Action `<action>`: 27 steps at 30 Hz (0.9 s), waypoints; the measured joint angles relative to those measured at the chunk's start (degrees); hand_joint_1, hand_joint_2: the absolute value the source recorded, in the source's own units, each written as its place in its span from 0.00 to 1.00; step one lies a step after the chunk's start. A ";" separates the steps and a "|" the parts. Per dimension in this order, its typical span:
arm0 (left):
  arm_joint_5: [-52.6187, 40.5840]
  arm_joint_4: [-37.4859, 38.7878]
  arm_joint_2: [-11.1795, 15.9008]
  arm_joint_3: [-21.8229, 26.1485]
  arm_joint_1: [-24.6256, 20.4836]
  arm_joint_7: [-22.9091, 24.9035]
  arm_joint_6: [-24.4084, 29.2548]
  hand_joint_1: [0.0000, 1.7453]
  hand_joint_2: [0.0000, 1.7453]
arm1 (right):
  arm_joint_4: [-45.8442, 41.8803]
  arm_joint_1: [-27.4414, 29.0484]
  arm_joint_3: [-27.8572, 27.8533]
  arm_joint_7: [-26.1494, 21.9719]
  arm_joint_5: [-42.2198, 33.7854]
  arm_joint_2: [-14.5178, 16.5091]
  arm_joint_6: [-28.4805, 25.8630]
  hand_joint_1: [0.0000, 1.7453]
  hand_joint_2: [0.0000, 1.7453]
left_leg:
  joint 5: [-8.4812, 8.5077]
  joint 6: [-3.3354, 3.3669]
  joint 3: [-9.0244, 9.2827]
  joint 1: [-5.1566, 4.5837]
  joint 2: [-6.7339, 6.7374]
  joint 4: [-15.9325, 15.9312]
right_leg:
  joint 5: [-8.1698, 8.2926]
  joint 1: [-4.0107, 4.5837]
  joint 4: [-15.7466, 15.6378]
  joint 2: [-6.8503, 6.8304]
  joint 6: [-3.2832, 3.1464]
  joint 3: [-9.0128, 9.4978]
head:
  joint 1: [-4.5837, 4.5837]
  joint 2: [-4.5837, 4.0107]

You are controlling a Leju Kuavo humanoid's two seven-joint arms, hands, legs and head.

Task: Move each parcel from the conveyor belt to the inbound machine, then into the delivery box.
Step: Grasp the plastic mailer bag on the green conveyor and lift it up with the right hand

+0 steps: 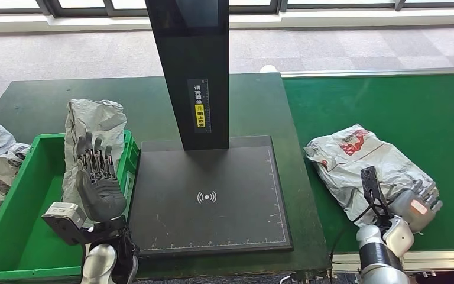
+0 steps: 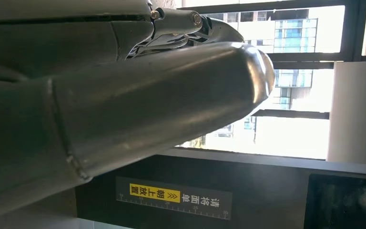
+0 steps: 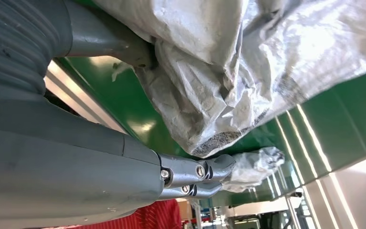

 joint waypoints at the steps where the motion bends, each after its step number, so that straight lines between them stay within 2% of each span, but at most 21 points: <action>1: -0.01 0.17 0.07 -0.07 -0.09 -0.02 0.14 0.00 0.00 | 0.04 -0.89 0.08 0.07 0.32 0.02 0.54 0.00 1.00 | 0.00 0.00 0.00 0.00 0.00 0.00 | 0.00 0.00 0.00 0.00 0.00 0.01 | 0.00 0.00; 6: 0.25 0.44 0.25 -0.11 -0.08 0.01 0.42 0.00 0.00 | -0.04 -4.79 1.30 0.60 1.20 0.21 6.54 0.00 1.00 | 0.03 0.00 -0.03 0.00 -0.06 0.00 | 0.01 -0.01 0.03 -0.05 -0.01 0.24 | -0.01 0.00; 9: 0.15 0.31 0.24 -0.05 0.31 -0.02 0.25 0.00 0.00 | -2.14 -5.58 2.97 -0.88 -1.83 0.90 11.13 0.00 1.00 | 0.04 0.00 -0.04 -0.01 -0.16 0.00 | 0.00 -0.01 0.03 -0.15 -0.01 0.32 | -0.02 0.00; 12: -0.10 0.09 0.24 0.10 0.68 -0.13 -0.17 0.00 0.00 | -5.43 -5.11 5.36 -1.82 -4.75 1.89 13.98 0.00 1.00 | 0.04 0.00 -0.04 0.00 -0.22 0.00 | 0.00 0.00 0.03 -0.22 -0.01 0.32 | -0.02 0.00; 19: -0.18 -0.11 0.24 0.45 0.82 -0.18 -0.34 0.00 0.00 | -8.96 -4.14 8.72 -2.22 -6.07 2.79 15.54 0.00 1.00 | 0.06 -0.02 -0.05 0.00 -0.24 0.00 | 0.00 0.00 0.03 -0.24 0.00 0.33 | -0.02 0.00; 27: -0.26 -0.97 0.24 0.99 1.49 -0.49 -1.51 0.00 0.00 | -15.91 -0.20 14.87 -3.61 -10.00 5.26 22.68 0.00 1.00 | 0.07 -0.03 -0.04 0.01 -0.28 0.00 | -0.01 0.02 0.04 -0.28 -0.01 0.33 | -0.02 0.00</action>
